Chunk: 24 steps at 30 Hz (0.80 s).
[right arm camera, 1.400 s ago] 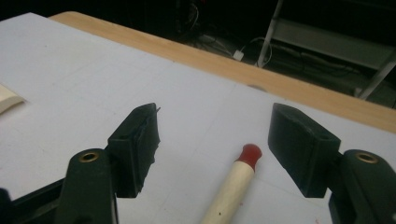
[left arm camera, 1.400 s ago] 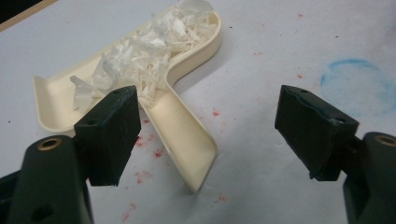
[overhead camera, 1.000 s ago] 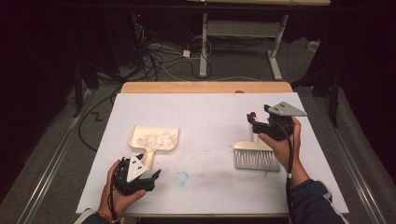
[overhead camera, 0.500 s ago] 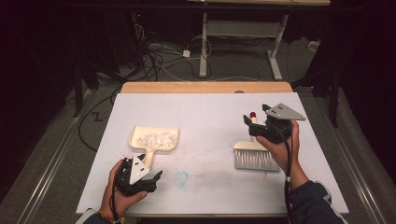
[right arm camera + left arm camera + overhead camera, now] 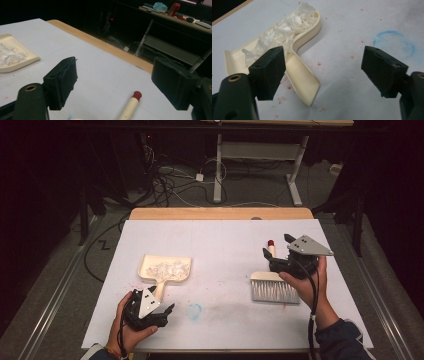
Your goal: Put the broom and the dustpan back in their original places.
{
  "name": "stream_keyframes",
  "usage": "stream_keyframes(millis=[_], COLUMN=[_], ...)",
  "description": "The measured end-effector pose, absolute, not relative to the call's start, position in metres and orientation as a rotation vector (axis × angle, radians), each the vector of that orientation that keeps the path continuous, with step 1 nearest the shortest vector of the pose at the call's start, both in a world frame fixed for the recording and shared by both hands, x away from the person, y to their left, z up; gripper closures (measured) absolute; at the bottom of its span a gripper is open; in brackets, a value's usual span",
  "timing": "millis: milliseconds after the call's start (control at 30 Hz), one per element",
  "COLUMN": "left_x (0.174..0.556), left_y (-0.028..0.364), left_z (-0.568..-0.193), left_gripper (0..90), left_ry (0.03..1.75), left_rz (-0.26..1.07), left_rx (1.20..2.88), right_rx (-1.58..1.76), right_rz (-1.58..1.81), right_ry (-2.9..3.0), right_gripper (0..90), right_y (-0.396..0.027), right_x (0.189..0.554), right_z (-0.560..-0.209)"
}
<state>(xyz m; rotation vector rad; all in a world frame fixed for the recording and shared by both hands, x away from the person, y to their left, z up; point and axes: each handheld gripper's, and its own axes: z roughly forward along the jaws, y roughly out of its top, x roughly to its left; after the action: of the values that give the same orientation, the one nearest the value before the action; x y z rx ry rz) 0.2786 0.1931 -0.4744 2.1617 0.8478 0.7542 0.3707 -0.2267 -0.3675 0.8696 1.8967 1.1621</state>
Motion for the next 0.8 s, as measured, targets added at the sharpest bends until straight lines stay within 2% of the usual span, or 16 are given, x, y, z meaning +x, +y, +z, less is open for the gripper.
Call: stream_keyframes(millis=[800], left_x=[0.273], left_y=[0.192], left_z=[-0.472], left_gripper=[19.7], left_ry=[0.816], left_rz=[0.761], left_rx=[2.143], right_rx=[0.778], right_rz=[1.153], right_ry=[1.917], right_gripper=[20.7], right_y=[-0.244], right_x=[0.334], right_z=[-0.364])
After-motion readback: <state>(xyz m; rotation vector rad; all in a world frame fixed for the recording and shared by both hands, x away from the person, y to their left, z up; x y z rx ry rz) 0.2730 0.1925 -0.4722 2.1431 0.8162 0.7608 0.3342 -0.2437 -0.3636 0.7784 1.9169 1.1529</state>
